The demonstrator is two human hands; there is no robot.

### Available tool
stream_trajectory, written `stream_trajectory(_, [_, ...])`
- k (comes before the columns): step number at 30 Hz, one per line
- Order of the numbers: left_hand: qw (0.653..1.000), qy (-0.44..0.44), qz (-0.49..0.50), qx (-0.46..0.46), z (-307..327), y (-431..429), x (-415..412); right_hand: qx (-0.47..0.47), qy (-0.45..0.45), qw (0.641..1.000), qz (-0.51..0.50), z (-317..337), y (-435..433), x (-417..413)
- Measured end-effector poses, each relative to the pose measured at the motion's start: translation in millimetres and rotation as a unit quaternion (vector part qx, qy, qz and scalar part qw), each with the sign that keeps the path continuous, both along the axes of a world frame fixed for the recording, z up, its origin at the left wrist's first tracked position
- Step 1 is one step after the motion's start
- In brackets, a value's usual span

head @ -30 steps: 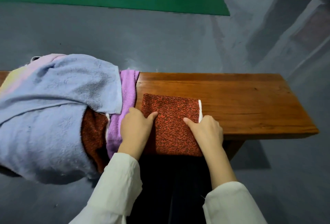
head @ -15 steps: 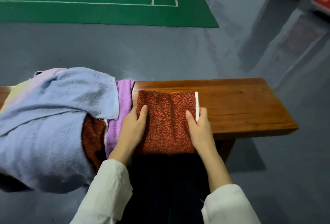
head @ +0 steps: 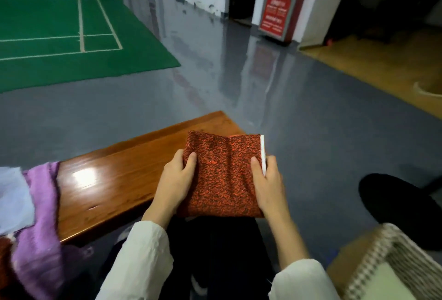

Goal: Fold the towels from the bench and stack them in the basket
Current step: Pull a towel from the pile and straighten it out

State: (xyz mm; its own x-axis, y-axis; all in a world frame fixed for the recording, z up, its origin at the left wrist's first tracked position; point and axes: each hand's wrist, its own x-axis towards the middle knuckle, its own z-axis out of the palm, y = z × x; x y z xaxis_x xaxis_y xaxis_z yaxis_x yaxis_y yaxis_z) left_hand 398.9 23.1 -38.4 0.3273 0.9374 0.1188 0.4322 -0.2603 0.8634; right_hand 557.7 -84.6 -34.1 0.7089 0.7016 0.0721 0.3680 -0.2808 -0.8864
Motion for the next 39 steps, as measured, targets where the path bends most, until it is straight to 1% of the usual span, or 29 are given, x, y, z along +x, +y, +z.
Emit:
stream_trajectory(4, [0.994,0.007,-0.109,0.008,6.1,-27.8,74.7,0.01,-0.001,0.994,-0.105,1.4,-55.2,52.1])
stream_trajectory(8, [0.977,0.021,-0.213,0.009,8.0,-65.9,140.2,0.016,0.004,0.98,-0.201,-2.2,-119.2,86.6])
stream_trajectory(14, [0.935,0.032,-0.351,0.025,-1.7,-142.6,212.1,0.036,0.009,0.942,-0.333,-28.8,-219.5,112.8])
stream_trajectory(19, [0.898,0.054,-0.436,0.013,-21.2,-204.6,249.8,0.051,0.009,0.905,-0.422,-39.9,-288.8,119.0])
stream_trajectory(23, [0.876,0.068,-0.477,0.009,-36.6,-246.5,276.2,0.053,0.018,0.882,-0.467,-53.4,-331.2,124.2])
stream_trajectory(25, [0.869,0.072,-0.489,0.008,-45.2,-262.8,287.5,0.029,0.018,0.87,-0.493,-65.1,-345.6,129.3])
stream_trajectory(28, [0.859,0.076,-0.507,0.004,-58.3,-282.1,301.6,0.018,0.052,0.857,-0.512,-81.7,-364.6,137.2])
stream_trajectory(31, [0.855,0.089,-0.51,-0.006,-72.6,-295.5,312.4,0.026,0.08,0.858,-0.507,-87.0,-377.9,143.4])
stream_trajectory(36, [0.838,0.141,-0.526,-0.031,-98.5,-313.0,331.4,0.03,0.085,0.853,-0.515,-110.3,-398.9,157.7])
stream_trajectory(39, [0.832,0.155,-0.532,-0.031,-110.0,-320.3,342.2,0.022,0.098,0.853,-0.512,-124.3,-404.4,167.7])
